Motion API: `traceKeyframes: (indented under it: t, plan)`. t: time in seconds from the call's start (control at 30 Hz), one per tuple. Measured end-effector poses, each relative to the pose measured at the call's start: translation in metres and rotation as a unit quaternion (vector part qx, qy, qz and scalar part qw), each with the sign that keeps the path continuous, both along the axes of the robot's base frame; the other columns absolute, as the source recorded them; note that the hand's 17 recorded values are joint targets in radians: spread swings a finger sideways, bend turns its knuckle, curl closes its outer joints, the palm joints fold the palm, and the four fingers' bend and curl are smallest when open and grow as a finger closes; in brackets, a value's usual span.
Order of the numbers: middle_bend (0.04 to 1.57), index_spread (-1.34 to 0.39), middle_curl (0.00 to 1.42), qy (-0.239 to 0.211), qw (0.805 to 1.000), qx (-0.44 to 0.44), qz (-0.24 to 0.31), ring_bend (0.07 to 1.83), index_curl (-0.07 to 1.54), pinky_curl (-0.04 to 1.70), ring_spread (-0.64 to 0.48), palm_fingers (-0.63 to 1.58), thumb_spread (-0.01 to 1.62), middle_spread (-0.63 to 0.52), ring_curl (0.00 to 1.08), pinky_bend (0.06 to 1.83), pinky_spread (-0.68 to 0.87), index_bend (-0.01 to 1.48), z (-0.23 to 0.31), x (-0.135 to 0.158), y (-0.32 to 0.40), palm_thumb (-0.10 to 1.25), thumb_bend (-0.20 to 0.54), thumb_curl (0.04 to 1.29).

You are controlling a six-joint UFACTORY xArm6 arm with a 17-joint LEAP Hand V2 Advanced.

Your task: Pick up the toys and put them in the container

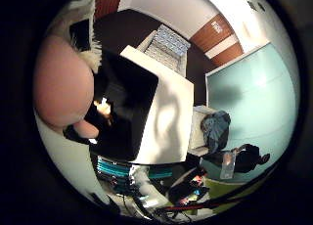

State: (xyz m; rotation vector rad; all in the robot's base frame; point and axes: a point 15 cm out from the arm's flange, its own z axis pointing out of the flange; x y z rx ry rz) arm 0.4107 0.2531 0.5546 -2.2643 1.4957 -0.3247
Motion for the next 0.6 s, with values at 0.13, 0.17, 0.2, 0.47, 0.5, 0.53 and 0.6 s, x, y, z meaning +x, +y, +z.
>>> traceKeyframes:
  t: [0.13, 0.17, 0.2, 0.47, 0.5, 0.53, 0.6]
  plan:
    - [0.75, -0.46, 0.56, 0.007, 1.000, -0.006, -0.004, 1.29, 0.56, 0.81, -0.31, 0.45, 1.14, -0.20, 0.63, 1.09, -0.53, 0.10, -0.005, 0.002, -0.006, 0.57, -0.034, 0.44]
    - [0.70, -0.47, 0.53, 0.008, 1.000, -0.007, -0.006, 1.24, 0.53, 0.80, -0.30, 0.37, 1.13, -0.19, 0.61, 1.09, -0.51, 0.12, -0.006, 0.003, -0.008, 0.55, -0.032, 0.42]
    - [0.67, -0.47, 0.52, 0.009, 1.000, -0.007, -0.010, 1.18, 0.50, 0.79, -0.28, 0.31, 1.13, -0.18, 0.58, 1.07, -0.47, 0.17, -0.007, 0.004, -0.011, 0.55, -0.027, 0.41]
    - [0.49, -0.46, 0.42, 0.030, 0.999, -0.022, -0.019, 0.85, 0.42, 0.69, -0.03, 0.13, 1.11, -0.08, 0.42, 0.81, 0.13, 0.20, -0.026, 0.007, -0.023, 0.52, -0.025, 0.35]
    - [0.46, -0.46, 0.40, 0.033, 0.999, -0.024, -0.019, 0.81, 0.42, 0.67, 0.00, 0.11, 1.11, -0.06, 0.39, 0.79, 0.21, 0.20, -0.027, 0.005, -0.024, 0.52, -0.024, 0.35]
    - [0.44, -0.45, 0.39, 0.035, 0.999, -0.025, -0.020, 0.78, 0.41, 0.64, 0.03, 0.12, 1.11, -0.05, 0.37, 0.77, 0.27, 0.20, -0.027, 0.004, -0.025, 0.52, -0.023, 0.34]
    - [0.41, -0.45, 0.38, 0.039, 0.999, -0.027, -0.021, 0.74, 0.39, 0.60, 0.06, 0.14, 1.11, -0.05, 0.35, 0.74, 0.36, 0.19, -0.026, 0.000, -0.029, 0.52, -0.023, 0.34]
